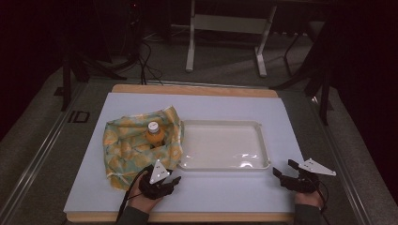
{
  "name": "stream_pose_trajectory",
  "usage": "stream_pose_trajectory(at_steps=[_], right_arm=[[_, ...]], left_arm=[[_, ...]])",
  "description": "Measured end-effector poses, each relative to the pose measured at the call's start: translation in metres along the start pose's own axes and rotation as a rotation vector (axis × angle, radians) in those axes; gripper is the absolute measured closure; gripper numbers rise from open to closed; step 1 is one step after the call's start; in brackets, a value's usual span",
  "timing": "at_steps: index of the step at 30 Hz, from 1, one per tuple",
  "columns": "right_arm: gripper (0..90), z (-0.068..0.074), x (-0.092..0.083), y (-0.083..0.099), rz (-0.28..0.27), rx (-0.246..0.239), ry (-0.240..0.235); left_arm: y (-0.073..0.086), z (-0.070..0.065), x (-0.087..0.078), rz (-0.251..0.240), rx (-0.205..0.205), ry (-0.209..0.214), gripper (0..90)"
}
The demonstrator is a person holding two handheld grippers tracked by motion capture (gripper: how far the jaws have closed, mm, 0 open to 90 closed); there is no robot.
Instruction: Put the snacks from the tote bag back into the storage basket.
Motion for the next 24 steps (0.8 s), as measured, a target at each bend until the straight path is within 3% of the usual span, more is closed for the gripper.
stream_pose_trajectory(at_steps=[17, 24], right_arm=[[20.1, 0.0004, 0.0005, 0.0002, 0.005, -0.006, 0.001], [20.1, 0.0006, 0.0004, 0.0002, 0.005, -0.007, -0.001]], left_arm=[[0.0001, -0.0001, 0.0003, 0.004, -0.024, 0.034, 62.4], [-0.0018, -0.0043, -0.0026, 0.019, 0.002, 0.059, 63.7]])
Point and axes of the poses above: each handheld gripper's, and its own axes: x roughly forward along the jaws, y roughly out of its underside, z roughly to its left, the point moved 7 cm from there along x, roughly forward along the jaws, and after that the axes turned 14 degrees about -z, right-handed, at the moved point
